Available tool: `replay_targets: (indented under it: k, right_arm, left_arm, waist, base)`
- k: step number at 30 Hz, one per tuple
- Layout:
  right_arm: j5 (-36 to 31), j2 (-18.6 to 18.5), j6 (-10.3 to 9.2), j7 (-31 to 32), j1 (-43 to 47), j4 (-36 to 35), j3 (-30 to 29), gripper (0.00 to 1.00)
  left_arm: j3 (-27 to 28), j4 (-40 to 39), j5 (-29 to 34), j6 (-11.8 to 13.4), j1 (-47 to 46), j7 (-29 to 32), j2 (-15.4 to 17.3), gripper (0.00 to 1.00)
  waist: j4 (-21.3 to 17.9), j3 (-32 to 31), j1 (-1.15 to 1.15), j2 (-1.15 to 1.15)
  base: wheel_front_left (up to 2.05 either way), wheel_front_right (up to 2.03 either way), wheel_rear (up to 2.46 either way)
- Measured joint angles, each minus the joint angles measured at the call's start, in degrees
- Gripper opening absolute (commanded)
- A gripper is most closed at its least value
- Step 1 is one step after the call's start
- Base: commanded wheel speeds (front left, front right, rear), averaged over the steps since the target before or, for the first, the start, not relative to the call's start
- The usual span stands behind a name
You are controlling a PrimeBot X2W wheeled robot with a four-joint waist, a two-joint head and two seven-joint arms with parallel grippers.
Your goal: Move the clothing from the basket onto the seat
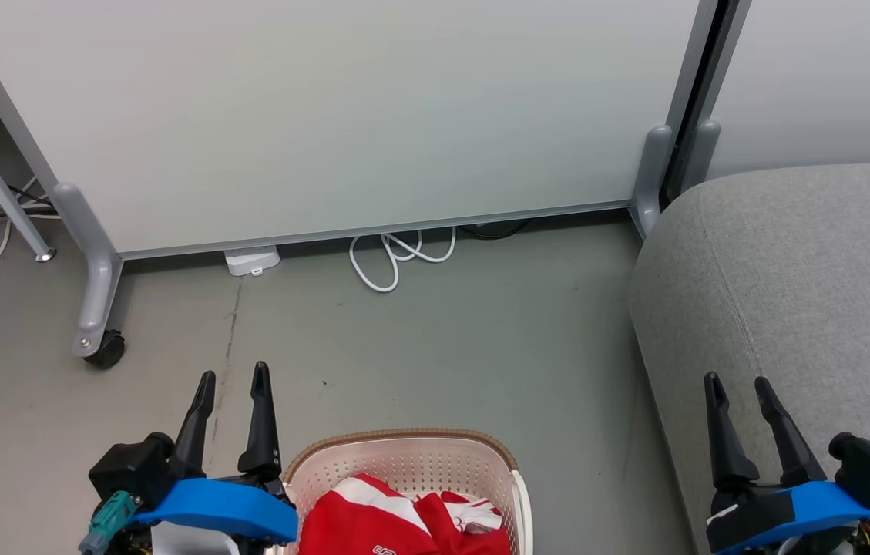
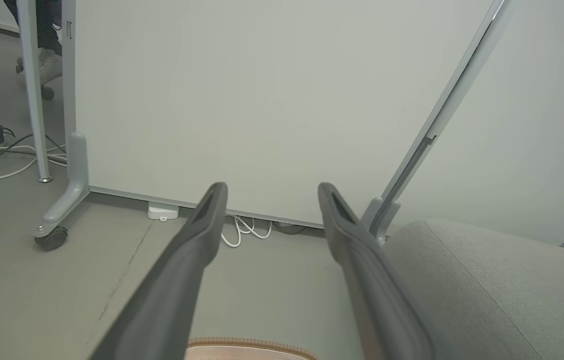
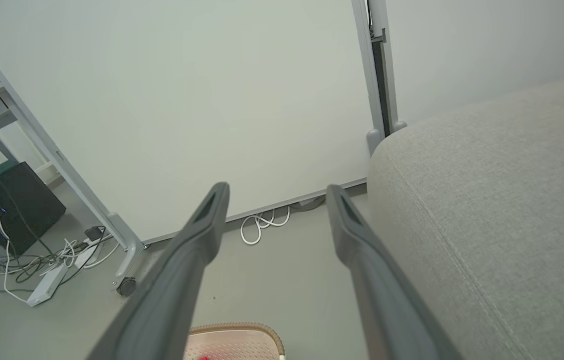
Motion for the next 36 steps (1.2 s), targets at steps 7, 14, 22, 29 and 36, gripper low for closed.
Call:
replay_targets:
  k: [7, 14, 22, 29, 36]
  right_arm:
    - [-4.1, 0.0, 0.0, -0.4, 0.1, 0.1, 0.0, 1.0]
    - [-7.7, -0.1, 0.0, -0.9, 0.6, 0.1, -0.3, 1.0]
    - [-11.1, -0.1, 0.0, -1.9, 0.6, 0.1, -0.4, 1.0]
    - [-13.7, -0.2, 0.01, -2.7, 0.7, 0.0, -0.4, 1.0]
    - [-16.3, -0.2, 0.01, -3.4, 0.8, -0.3, -0.4, 1.0]
  left_arm:
    - [-0.4, 0.7, 2.8, -0.1, -0.5, -0.9, -0.1, 1.0]
    - [-0.5, 1.0, 5.3, -0.3, -0.6, -1.8, -0.2, 1.0]
    - [-0.5, 1.9, 6.8, -0.4, -0.6, -2.7, -0.4, 1.0]
    - [-0.8, 2.7, 8.4, -0.4, -0.7, -3.5, -0.5, 1.0]
    - [-1.0, 3.0, 9.4, -0.5, -0.8, -4.2, -0.5, 1.0]
  waist:
    - [0.2, 0.0, 0.0, 0.0]
    - [0.3, -0.1, 0.0, 0.0]
    - [0.4, -0.2, 0.0, 0.0]
    - [0.4, -0.2, 0.0, 0.0]
    - [0.7, -0.2, 0.0, 0.0]
  base:
    - [0.0, 0.0, 0.0]
    - [0.0, 0.0, 0.0]
    - [0.0, 0.0, 0.0]
    - [0.0, 0.0, 0.0]
    - [0.0, 0.0, 0.0]
